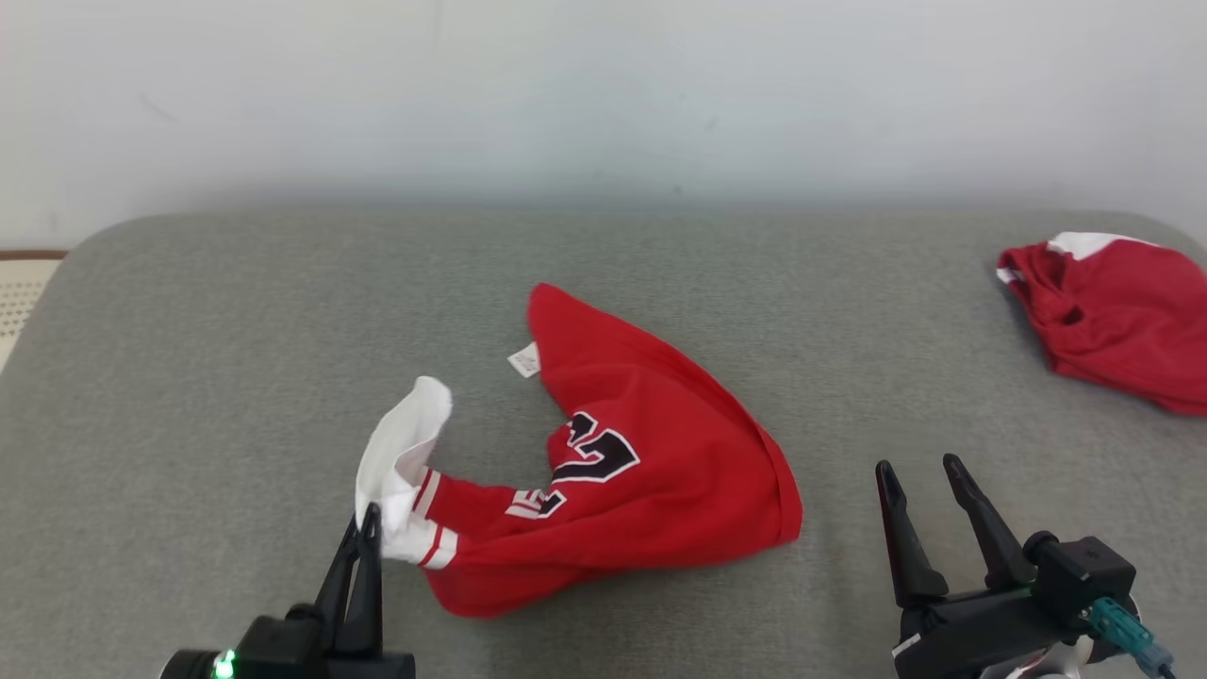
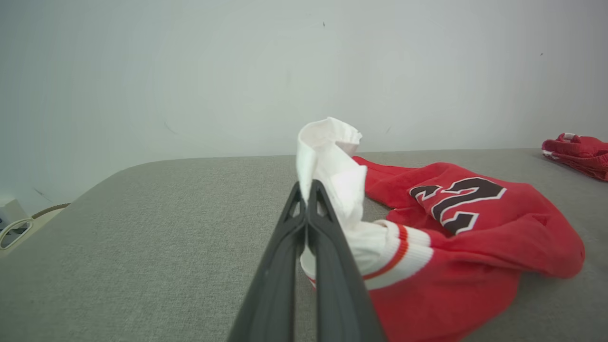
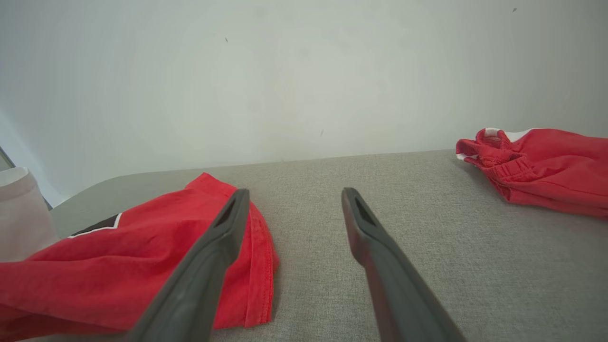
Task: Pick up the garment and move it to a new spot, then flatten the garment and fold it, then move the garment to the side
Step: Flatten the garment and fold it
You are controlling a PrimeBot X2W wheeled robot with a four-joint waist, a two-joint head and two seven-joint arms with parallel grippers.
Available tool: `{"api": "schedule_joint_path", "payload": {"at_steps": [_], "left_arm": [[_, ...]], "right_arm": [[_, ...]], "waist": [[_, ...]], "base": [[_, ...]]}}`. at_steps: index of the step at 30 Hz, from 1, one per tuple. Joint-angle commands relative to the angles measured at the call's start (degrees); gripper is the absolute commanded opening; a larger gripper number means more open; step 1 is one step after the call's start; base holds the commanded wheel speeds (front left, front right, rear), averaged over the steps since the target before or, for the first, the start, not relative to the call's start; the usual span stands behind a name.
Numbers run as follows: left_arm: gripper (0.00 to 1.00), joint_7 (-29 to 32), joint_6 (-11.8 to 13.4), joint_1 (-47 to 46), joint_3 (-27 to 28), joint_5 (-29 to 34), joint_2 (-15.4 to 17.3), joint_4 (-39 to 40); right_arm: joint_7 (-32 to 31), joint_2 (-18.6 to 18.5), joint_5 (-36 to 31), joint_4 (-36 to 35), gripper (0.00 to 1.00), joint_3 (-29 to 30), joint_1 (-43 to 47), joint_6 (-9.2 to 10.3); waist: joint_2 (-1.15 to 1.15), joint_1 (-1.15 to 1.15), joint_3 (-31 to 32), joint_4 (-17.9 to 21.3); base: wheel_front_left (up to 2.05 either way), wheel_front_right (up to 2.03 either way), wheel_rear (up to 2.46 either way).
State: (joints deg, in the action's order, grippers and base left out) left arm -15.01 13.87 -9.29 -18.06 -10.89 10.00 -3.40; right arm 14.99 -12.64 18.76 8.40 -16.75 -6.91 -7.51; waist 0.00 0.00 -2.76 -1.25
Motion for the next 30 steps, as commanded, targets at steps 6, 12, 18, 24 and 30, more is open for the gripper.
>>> {"api": "schedule_joint_path", "payload": {"at_steps": [6,12,18,24,30], "left_arm": [[0.0,-0.2,0.2,6.5,1.3,-1.5,-1.8,1.0],[0.0,-0.2,-1.2,9.6,-0.6,-2.1,-4.1,-1.6],[1.0,-0.2,-1.9,10.3,-2.3,-1.6,-5.2,-2.9],[1.0,-0.2,-0.7,10.2,0.8,1.2,-5.2,3.1],[1.0,-0.2,-0.9,10.8,4.6,2.9,-4.6,8.0]], "right_arm": [[0.3,-0.2,-0.6,0.0,1.0,-0.1,0.6,0.04],[0.3,-0.7,-0.6,-0.1,1.0,0.2,0.0,0.04],[0.3,-0.9,-0.5,0.2,1.0,0.5,-0.2,0.04],[0.3,-0.6,-0.2,0.5,1.0,0.4,-0.1,0.04],[0.3,-0.6,0.4,1.1,1.0,0.3,0.0,0.04]], "waist": [[0.0,0.0,0.1,-5.3],[0.0,0.0,-0.6,-6.7],[0.0,0.0,-0.8,-7.5],[0.0,0.0,-0.4,-7.6],[0.0,0.0,-0.2,-7.0]], "base": [[0.0,0.0,0.0],[0.0,0.0,0.0],[0.0,0.0,0.0],[0.0,0.0,0.0],[0.0,0.0,0.0]]}}
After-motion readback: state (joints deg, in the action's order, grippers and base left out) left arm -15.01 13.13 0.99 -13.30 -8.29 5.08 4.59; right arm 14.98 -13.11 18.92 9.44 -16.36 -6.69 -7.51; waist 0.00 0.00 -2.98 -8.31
